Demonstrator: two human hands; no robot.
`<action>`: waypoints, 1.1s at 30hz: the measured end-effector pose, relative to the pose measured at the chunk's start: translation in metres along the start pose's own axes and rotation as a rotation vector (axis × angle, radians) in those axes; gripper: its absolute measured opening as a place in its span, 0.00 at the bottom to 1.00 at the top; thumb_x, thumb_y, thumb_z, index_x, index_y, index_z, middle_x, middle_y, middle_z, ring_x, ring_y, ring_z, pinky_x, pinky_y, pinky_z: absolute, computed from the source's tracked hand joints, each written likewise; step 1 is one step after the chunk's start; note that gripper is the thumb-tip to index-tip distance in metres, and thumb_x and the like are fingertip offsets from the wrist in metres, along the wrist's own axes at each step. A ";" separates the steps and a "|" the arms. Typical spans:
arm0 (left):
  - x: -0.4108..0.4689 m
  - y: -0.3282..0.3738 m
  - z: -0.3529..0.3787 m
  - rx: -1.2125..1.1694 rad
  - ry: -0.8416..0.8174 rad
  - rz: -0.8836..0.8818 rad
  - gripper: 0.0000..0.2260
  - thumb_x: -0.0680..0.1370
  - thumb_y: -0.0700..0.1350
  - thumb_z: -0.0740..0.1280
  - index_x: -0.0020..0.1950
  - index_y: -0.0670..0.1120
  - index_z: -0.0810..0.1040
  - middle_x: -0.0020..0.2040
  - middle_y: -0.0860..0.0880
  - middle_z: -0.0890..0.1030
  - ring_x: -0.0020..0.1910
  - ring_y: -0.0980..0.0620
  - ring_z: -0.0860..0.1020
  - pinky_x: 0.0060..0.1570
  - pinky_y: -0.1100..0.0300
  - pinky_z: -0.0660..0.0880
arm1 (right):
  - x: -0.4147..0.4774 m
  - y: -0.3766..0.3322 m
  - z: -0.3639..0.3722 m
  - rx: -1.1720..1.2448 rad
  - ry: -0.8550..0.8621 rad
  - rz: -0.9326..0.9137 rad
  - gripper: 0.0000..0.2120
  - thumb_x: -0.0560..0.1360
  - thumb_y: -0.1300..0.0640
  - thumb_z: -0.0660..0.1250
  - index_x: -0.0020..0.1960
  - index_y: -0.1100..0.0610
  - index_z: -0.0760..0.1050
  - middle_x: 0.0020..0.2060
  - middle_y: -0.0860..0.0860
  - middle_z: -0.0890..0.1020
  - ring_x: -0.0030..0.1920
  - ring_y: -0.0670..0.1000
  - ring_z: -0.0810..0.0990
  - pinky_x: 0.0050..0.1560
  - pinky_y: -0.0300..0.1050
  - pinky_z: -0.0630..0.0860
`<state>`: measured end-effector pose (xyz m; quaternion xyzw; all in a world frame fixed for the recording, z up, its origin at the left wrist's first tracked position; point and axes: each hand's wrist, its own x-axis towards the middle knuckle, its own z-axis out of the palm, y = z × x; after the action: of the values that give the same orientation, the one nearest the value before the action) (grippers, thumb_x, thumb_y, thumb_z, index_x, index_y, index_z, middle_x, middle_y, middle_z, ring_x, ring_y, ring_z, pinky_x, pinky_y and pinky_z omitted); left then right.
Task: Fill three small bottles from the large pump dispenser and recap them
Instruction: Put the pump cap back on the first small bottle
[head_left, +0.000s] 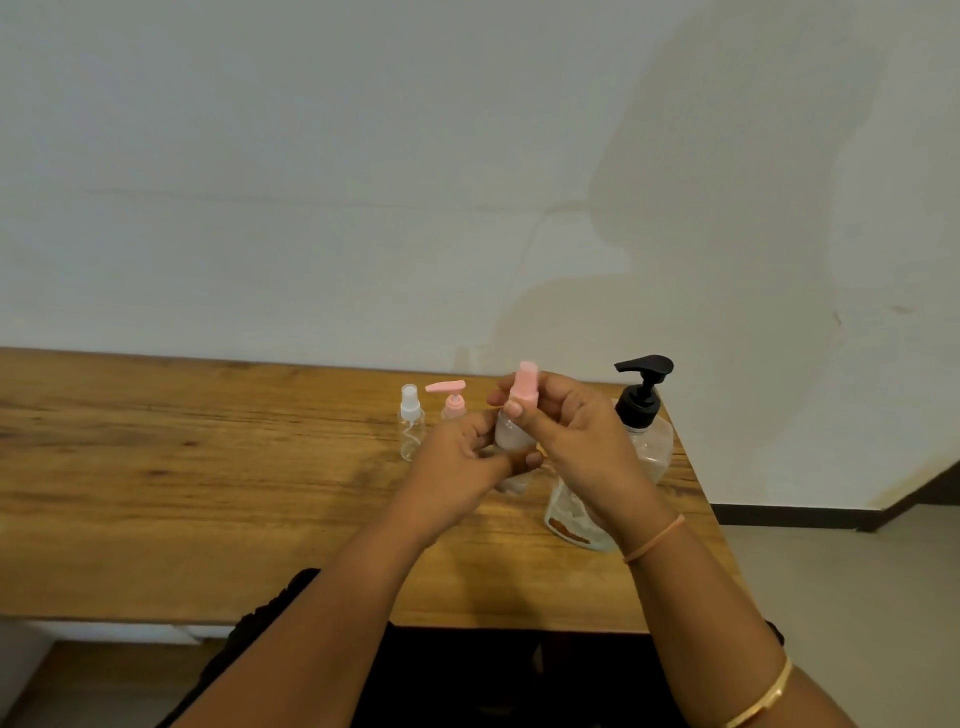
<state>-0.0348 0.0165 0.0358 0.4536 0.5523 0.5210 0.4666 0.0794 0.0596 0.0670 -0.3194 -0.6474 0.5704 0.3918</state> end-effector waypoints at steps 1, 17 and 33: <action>0.000 -0.001 0.003 0.020 0.028 0.011 0.09 0.72 0.37 0.72 0.49 0.49 0.80 0.43 0.52 0.84 0.42 0.57 0.83 0.41 0.62 0.79 | 0.001 0.003 0.001 -0.052 0.049 -0.003 0.11 0.75 0.66 0.66 0.44 0.51 0.78 0.40 0.47 0.84 0.46 0.45 0.82 0.50 0.44 0.79; 0.001 -0.001 -0.008 0.019 -0.069 -0.083 0.12 0.71 0.37 0.72 0.53 0.47 0.80 0.49 0.48 0.84 0.50 0.51 0.82 0.51 0.56 0.79 | 0.001 0.008 0.002 -0.004 0.024 0.014 0.08 0.77 0.64 0.64 0.47 0.52 0.78 0.40 0.47 0.84 0.46 0.45 0.83 0.45 0.39 0.79; 0.009 -0.012 -0.002 0.233 0.143 -0.129 0.16 0.74 0.44 0.71 0.62 0.49 0.78 0.53 0.51 0.82 0.54 0.52 0.78 0.57 0.49 0.76 | 0.004 0.036 0.015 -0.377 0.170 0.023 0.16 0.72 0.58 0.71 0.59 0.52 0.75 0.46 0.42 0.78 0.51 0.46 0.79 0.52 0.41 0.77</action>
<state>-0.0381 0.0249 0.0233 0.4300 0.6687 0.4534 0.4029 0.0632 0.0605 0.0314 -0.4416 -0.7036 0.4145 0.3717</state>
